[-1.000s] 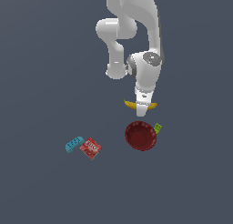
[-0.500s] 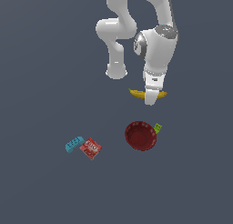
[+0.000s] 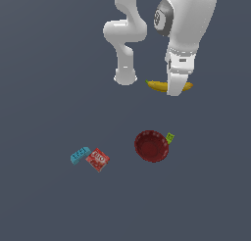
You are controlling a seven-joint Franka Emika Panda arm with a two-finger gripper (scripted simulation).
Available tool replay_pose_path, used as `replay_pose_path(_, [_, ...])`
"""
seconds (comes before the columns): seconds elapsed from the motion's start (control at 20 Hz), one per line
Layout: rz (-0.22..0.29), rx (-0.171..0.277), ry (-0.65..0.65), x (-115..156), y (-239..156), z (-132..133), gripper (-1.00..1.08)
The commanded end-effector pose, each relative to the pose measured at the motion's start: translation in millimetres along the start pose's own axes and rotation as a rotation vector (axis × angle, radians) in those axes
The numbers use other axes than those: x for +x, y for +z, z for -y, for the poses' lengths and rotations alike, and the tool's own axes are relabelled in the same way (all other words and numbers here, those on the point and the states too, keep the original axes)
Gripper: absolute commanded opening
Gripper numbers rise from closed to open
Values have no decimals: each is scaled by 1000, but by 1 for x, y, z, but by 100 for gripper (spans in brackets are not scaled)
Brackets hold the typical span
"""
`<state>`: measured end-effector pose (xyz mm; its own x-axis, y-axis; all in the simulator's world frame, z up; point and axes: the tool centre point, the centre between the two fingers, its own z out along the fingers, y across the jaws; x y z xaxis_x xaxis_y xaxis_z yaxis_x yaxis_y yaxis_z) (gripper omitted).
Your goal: Pick up a designated object from a clutter of objects.
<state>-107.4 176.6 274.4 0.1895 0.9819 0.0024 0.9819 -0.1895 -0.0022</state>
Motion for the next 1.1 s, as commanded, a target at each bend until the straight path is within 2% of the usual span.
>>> replay_pose_path(0.0, [-1,-1,0,6,-25,1,-100])
replay_pose_path(0.55, [2,-2,3,31,-123,0,-100])
replay_pose_path(1.05, [3,-2,4,43,-169,-3,-100])
